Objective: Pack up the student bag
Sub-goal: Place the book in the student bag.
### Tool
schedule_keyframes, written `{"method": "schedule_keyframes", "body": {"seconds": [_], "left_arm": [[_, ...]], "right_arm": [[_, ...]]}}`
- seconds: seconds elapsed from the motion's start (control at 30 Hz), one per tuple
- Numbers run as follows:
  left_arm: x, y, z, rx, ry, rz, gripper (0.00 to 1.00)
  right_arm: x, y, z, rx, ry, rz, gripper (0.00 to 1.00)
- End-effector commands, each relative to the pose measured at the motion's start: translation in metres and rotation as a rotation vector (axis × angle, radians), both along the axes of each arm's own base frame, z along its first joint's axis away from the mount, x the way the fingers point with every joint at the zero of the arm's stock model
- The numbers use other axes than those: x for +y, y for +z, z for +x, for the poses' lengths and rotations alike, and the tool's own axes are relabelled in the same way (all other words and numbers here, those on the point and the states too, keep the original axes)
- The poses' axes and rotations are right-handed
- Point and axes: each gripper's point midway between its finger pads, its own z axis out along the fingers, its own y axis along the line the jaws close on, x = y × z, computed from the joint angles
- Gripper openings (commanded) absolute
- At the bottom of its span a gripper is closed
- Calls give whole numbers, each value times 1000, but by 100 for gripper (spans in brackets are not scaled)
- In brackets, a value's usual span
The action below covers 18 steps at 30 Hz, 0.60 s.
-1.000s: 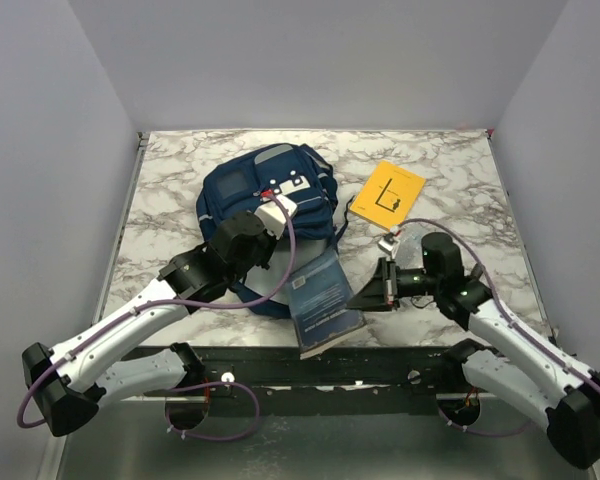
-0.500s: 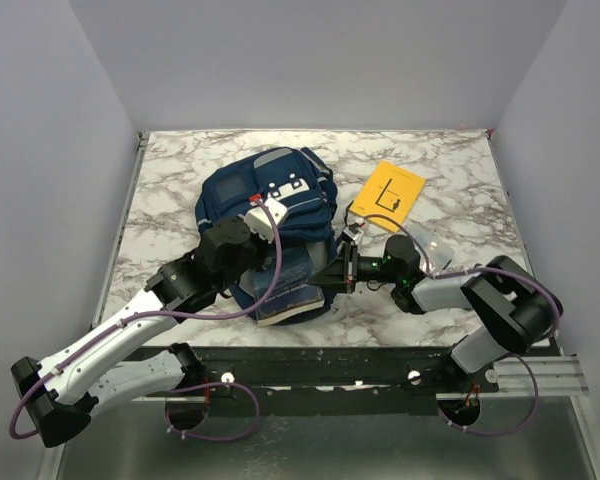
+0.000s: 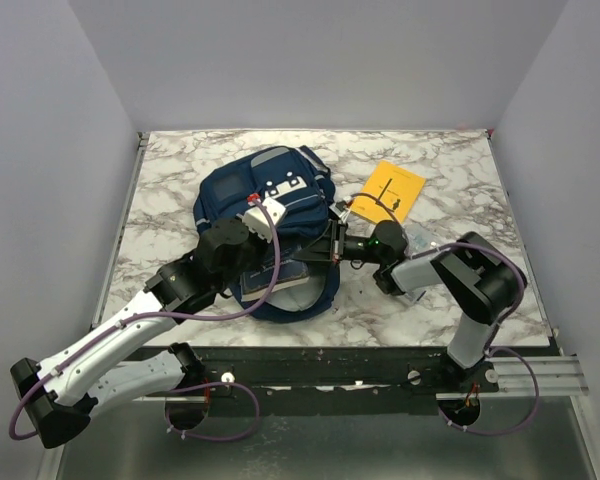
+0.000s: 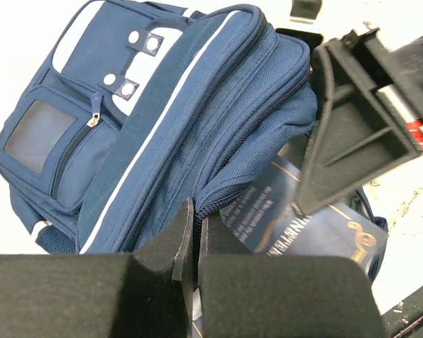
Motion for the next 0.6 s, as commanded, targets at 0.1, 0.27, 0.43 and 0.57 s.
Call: {"method": "schedule_keyframes", "body": {"seconds": [0.1,0.27,0.43,0.57], "left_arm": [[-8,40,1,-97,-17,-134,0],[-11,40,2,-97,-26,-131,0],[-12,36,2,-86,-29,-127,0],[-15,37,0,-78,-43,-132,0]], "right_arm": [[-2,-41,47,-85,-119,-23,0],[-15,-88,66,-22,-86,-126,0],[-27,-139,92,-46,-139,-512,29],[-53,-152,122,-128,-241,-793,52]]}}
